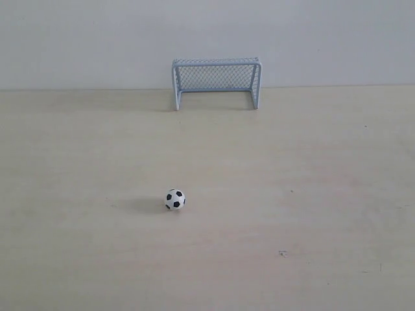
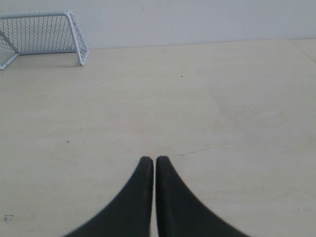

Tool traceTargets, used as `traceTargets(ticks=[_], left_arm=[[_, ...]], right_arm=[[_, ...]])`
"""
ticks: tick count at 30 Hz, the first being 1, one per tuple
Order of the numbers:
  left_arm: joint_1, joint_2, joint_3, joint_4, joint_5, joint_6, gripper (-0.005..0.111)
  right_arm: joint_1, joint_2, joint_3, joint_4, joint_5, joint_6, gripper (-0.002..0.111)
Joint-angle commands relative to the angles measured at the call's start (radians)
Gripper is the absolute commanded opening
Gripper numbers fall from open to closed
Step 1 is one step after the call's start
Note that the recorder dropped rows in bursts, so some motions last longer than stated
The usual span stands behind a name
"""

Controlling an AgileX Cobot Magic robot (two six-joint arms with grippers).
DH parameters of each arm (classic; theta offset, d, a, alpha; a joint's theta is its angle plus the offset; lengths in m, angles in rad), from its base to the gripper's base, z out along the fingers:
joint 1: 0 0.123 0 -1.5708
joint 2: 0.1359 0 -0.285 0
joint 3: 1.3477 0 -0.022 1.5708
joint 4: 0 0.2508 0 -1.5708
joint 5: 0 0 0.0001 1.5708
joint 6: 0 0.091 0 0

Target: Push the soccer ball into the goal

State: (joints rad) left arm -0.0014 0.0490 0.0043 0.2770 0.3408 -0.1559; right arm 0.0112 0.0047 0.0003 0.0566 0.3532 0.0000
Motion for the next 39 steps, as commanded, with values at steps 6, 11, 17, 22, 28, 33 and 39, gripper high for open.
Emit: traceTargets(ticks=[6,11,17,22,28,33,39], left_arm=[[-0.008,0.005,-0.004,0.0,-0.003,-0.009,0.006],[-0.008,0.005,-0.004,0.0,-0.003,-0.009,0.006],[-0.008,0.005,-0.004,0.0,-0.003,-0.009,0.006],[-0.008,0.005,-0.004,0.0,-0.003,-0.009,0.006],[-0.008,0.005,-0.004,0.0,-0.003,-0.009,0.006],[-0.008,0.005,-0.004,0.0,-0.003,-0.009,0.006],[-0.008,0.005,-0.004,0.0,-0.003,-0.009,0.006]], right_arm=[[-0.002,-0.005,0.0,-0.002,-0.005,0.0,0.0],[-0.002,-0.005,0.0,-0.002,-0.01,0.0,0.0],[-0.002,-0.005,0.0,-0.002,-0.012,0.0,0.0],[-0.002,-0.005,0.0,-0.002,-0.048,0.0,0.0],[-0.002,-0.005,0.0,-0.002,-0.174,0.0,0.0],[-0.002,-0.005,0.0,-0.002,-0.216,0.0,0.0],[-0.002,-0.005,0.0,-0.002,-0.316,0.0,0.0]])
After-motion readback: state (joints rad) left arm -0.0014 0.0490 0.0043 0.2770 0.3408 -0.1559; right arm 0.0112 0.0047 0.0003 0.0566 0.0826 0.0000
